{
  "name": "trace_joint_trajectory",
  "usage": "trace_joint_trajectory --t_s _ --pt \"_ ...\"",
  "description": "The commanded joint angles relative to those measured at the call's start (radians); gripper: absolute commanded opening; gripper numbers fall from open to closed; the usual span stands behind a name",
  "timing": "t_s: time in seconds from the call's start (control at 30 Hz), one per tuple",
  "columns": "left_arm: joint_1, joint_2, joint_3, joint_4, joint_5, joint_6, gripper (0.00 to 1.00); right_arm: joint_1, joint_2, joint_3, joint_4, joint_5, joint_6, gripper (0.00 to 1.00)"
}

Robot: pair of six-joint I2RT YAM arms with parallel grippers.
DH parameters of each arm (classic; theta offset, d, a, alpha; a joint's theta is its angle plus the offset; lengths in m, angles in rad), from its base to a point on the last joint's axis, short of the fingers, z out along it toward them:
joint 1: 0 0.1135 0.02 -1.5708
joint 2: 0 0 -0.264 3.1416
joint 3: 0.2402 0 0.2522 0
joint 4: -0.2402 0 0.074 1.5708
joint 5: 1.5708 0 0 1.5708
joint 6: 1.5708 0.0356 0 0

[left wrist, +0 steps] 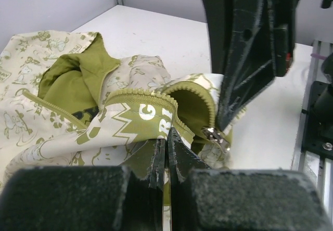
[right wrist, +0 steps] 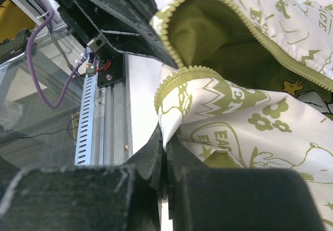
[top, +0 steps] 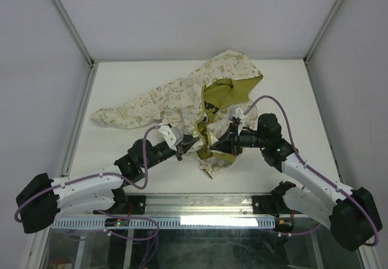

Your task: Zip up the jacket

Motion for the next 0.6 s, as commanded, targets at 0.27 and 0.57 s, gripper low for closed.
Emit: trace_joint_trajectory --t_s 0.27,0.57 --pt "0.011 -0.056 -0.031 0.099 0.103 0.028 0.0 0.005 0.019 0.016 0.141 -0.037 0.066 0.0" --pt "0.011 -0.047 -0.023 0.115 0.079 0.02 0.0 0.005 0.028 0.004 0.158 -0.049 0.08 0.0"
